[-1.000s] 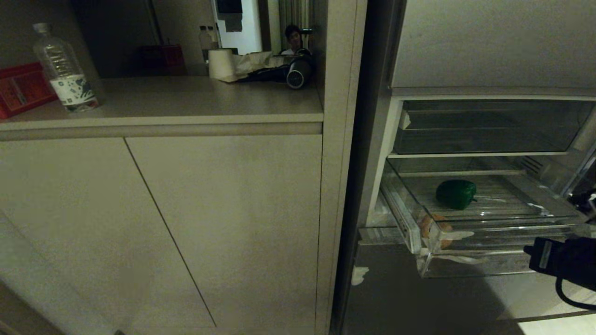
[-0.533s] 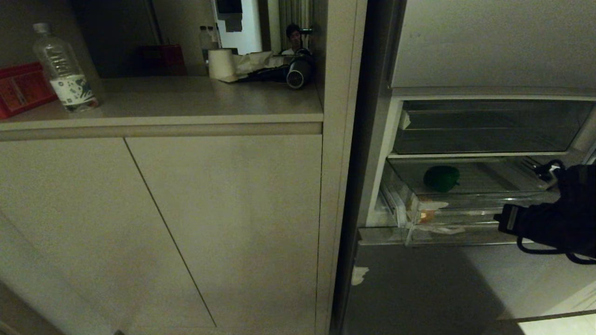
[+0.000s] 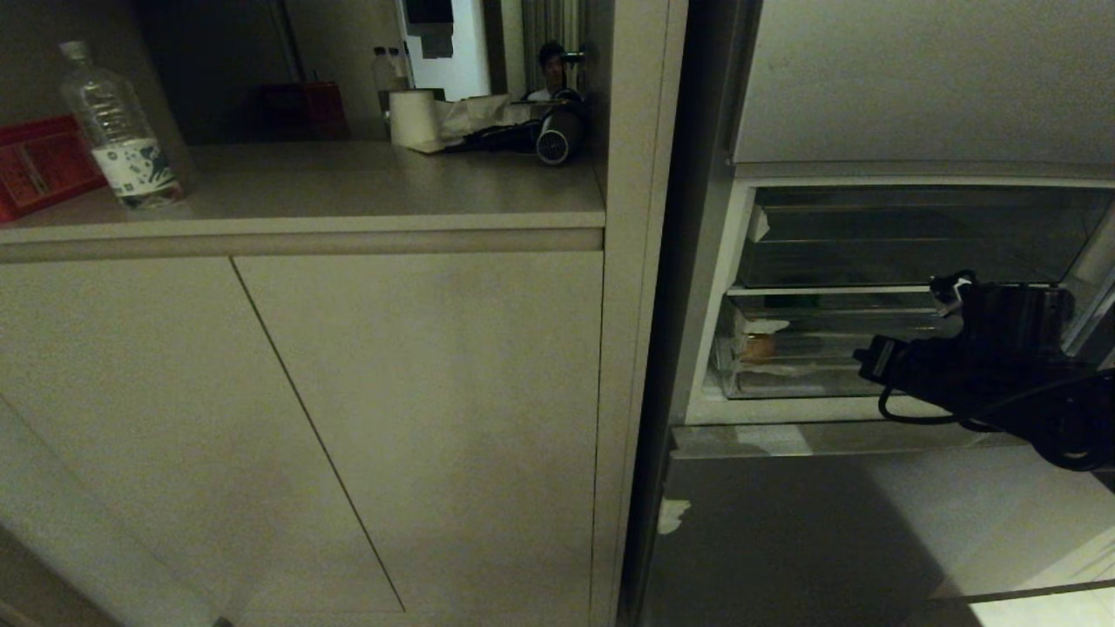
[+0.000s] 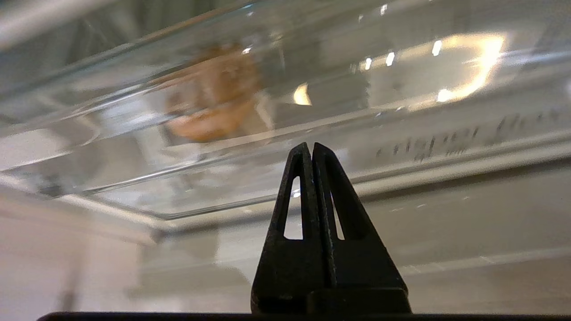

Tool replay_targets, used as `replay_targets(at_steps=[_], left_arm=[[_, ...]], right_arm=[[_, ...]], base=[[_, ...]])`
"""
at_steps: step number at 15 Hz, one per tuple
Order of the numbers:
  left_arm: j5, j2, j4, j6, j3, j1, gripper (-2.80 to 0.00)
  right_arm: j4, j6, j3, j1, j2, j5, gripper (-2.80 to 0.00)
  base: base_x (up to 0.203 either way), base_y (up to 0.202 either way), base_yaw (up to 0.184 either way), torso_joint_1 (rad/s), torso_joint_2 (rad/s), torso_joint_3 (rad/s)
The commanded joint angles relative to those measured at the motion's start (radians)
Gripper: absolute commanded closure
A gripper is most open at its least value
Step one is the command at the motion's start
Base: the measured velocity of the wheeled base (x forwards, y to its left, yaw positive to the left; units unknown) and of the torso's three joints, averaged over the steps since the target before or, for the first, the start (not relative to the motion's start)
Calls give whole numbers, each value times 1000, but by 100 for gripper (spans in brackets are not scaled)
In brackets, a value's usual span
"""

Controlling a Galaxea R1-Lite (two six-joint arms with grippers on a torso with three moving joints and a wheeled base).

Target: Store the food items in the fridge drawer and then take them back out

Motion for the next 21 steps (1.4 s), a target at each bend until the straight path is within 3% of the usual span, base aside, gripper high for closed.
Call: replay_targets(at_steps=[1, 4, 12, 16, 19, 21], left_arm=[[0, 1, 0, 0, 0, -1, 0], [0, 1, 0, 0, 0, -1, 0], [0, 1, 0, 0, 0, 1, 0], [0, 1, 0, 0, 0, -1, 0], [0, 1, 0, 0, 0, -1, 0], [0, 1, 0, 0, 0, 1, 0]], right_arm=[[-53, 43, 9, 16, 8, 2, 0], [-150, 66, 68, 17, -19, 2, 0], [-232, 64, 86, 19, 30, 0, 0], [-212, 60, 330, 16, -282, 2, 0], [-161, 51, 568, 15, -651, 1, 0], [-55, 30, 661, 15, -931, 0, 0]], base=[[0, 0, 0, 0, 0, 0], [0, 0, 0, 0, 0, 0], [0, 0, 0, 0, 0, 0], [0, 0, 0, 0, 0, 0], [0, 0, 0, 0, 0, 0], [0, 0, 0, 0, 0, 0]])
